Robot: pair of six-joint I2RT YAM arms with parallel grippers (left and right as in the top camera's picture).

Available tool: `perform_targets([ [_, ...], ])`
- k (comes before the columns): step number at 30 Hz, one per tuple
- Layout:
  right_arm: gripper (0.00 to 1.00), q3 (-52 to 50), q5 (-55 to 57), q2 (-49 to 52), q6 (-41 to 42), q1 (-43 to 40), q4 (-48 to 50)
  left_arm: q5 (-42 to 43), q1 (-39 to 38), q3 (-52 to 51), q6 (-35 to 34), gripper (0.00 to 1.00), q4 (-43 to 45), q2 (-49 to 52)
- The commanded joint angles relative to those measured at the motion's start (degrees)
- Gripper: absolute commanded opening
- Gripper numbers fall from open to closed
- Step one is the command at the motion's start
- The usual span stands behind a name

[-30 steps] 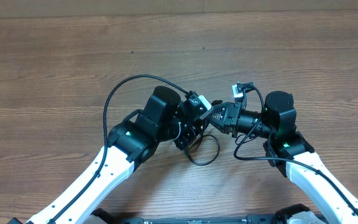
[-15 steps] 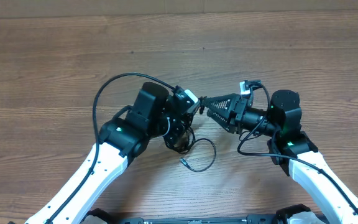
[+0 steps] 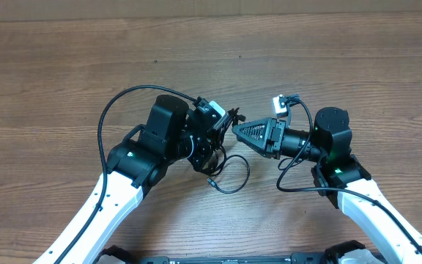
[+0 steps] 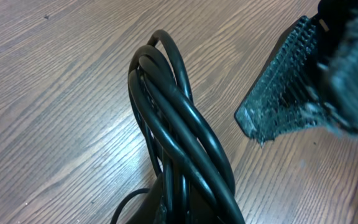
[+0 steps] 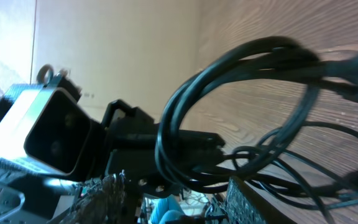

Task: Untangle cables

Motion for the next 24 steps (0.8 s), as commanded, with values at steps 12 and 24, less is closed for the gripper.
perform_targets([
  [12,0.35,0.81,4.87,0.68,-1.75,5.27,2.40,7.37,0.20,1.03,-0.39,0.09,1.07,1.29],
  [24,0.33,0.81,6.19,1.46,-3.10,5.27,1.84,10.16,0.17,1.03,-0.39,0.07,1.29,1.40],
])
